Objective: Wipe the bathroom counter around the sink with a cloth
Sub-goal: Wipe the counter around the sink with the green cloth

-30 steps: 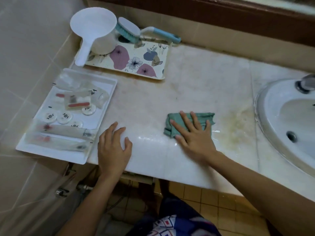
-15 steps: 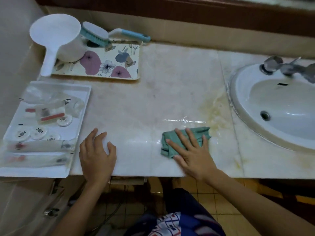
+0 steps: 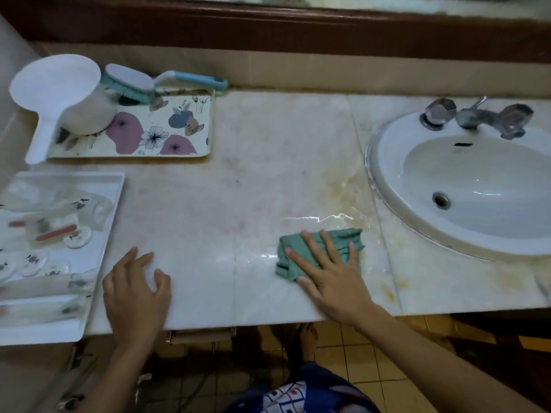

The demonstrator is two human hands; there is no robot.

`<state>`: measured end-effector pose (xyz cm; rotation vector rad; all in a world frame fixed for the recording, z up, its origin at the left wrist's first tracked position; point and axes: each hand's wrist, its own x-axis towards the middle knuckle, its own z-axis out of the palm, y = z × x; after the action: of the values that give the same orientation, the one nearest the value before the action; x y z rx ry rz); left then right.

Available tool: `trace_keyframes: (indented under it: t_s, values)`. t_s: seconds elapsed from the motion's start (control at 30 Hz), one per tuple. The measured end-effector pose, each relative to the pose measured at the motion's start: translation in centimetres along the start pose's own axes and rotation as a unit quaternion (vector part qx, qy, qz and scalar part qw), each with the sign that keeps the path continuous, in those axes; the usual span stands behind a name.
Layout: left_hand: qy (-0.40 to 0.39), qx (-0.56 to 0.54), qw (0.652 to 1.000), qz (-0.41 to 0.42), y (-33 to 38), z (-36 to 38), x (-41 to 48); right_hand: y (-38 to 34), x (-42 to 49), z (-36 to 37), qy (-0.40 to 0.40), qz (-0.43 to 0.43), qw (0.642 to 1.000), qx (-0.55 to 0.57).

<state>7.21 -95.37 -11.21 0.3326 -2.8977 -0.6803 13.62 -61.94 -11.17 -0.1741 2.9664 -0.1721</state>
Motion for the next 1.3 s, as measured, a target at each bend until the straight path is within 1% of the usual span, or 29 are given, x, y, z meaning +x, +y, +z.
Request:
trace_keyframes:
  t_s: [0.07, 0.13, 0.23, 0.27, 0.3, 0.33, 0.43, 0.5, 0.57, 0.6, 0.67, 0.73, 0.8, 0.9, 0.93, 0.97, 1.0, 1.07, 1.13, 1.2, 1.23, 1.27, 1.3]
  values:
    - [0.003, 0.002, 1.0, 0.002, 0.3, 0.0, -0.1, 3.0, 1.8, -0.8, -0.011, 0.053, 0.999, 0.002]
    - [0.001, 0.0, 1.0, 0.001, 0.7, -0.2, -0.3, 4.2, 5.5, -1.7, -0.016, 0.124, 0.992, 0.033]
    - [-0.004, -0.001, 1.0, -0.002, 1.1, -0.5, -0.4, 2.9, 10.3, -2.1, -0.001, 0.224, 0.97, 0.096]
    - [-0.007, -0.005, 1.0, -0.012, 1.3, -0.4, -0.2, 1.7, 11.0, -2.1, 0.006, 0.24, 0.965, 0.104]
    - [-0.011, -0.013, 1.0, -0.024, 1.6, -0.3, 0.1, 0.3, 11.1, -1.8, 0.009, 0.235, 0.967, 0.101]
    - [-0.012, -0.024, 0.999, -0.03, 2.1, -0.2, 0.4, -1.3, 10.6, -1.3, 0.011, 0.208, 0.974, 0.088]
    - [-0.016, -0.096, 0.995, -0.019, 4.8, 0.0, 1.3, -3.8, 6.1, 0.1, 0.036, 0.061, 0.997, 0.044]
    - [-0.023, -0.152, 0.988, -0.001, 6.5, 0.0, 1.8, -2.4, 3.3, 0.4, 0.032, -0.027, 0.999, 0.018]
    - [-0.029, -0.166, 0.985, 0.028, 7.6, 0.1, 2.7, 0.4, 2.6, 0.1, 0.018, -0.08, 0.997, 0.006]
    - [-0.034, -0.165, 0.985, 0.044, 7.9, 0.3, 3.1, 1.8, 3.2, -0.1, 0.016, -0.084, 0.996, 0.001]
    - [-0.052, -0.16, 0.983, 0.069, 8.3, 0.5, 3.6, 3.7, 5.6, -0.8, 0.011, -0.062, 0.998, 0.002]
    - [-0.081, -0.175, 0.978, 0.076, 8.8, 0.7, 3.7, 5.1, 9.0, -1.6, 0.005, -0.02, 1.0, 0.013]
    - [-0.106, -0.196, 0.972, 0.07, 9.1, 1.0, 3.5, 5.9, 13.1, -2.6, -0.005, 0.044, 0.998, 0.034]
    - [-0.098, -0.223, 0.968, 0.065, 9.6, 1.5, 3.5, 4.3, 17.7, -3.5, 0.006, 0.149, 0.986, 0.07]
    - [-0.091, -0.228, 0.967, 0.06, 9.9, 1.7, 3.7, 2.8, 18.2, -3.3, 0.008, 0.165, 0.982, 0.087]
    - [-0.084, -0.228, 0.969, 0.055, 10.2, 1.8, 3.8, 1.1, 18.0, -3.0, 0.007, 0.163, 0.982, 0.098]
    - [-0.073, -0.222, 0.971, 0.056, 10.6, 2.0, 4.1, -0.8, 17.2, -2.4, 0.014, 0.14, 0.985, 0.098]
    - [-0.049, -0.21, 0.974, 0.066, 11.4, 2.3, 5.0, -4.1, 13.8, -1.4, 0.04, 0.052, 0.995, 0.077]
    - [-0.043, -0.19, 0.977, 0.081, 11.9, 2.9, 6.0, -4.9, 10.0, -0.5, 0.044, -0.045, 0.997, 0.046]
    - [-0.063, -0.152, 0.982, 0.098, 12.0, 4.2, 6.9, -2.5, 7.8, -0.3, 0.024, -0.118, 0.993, 0.023]
    - [-0.076, -0.128, 0.982, 0.114, 12.1, 5.0, 7.1, -0.8, 7.6, -0.5, 0.025, -0.137, 0.99, 0.01]
    - [-0.09, -0.104, 0.982, 0.131, 12.4, 5.8, 7.1, 1.0, 7.9, -0.7, 0.023, -0.14, 0.99, -0.001]
    - [-0.1, -0.083, 0.98, 0.151, 12.7, 6.5, 7.1, 2.5, 8.6, -1.1, 0.022, -0.126, 0.992, -0.008]
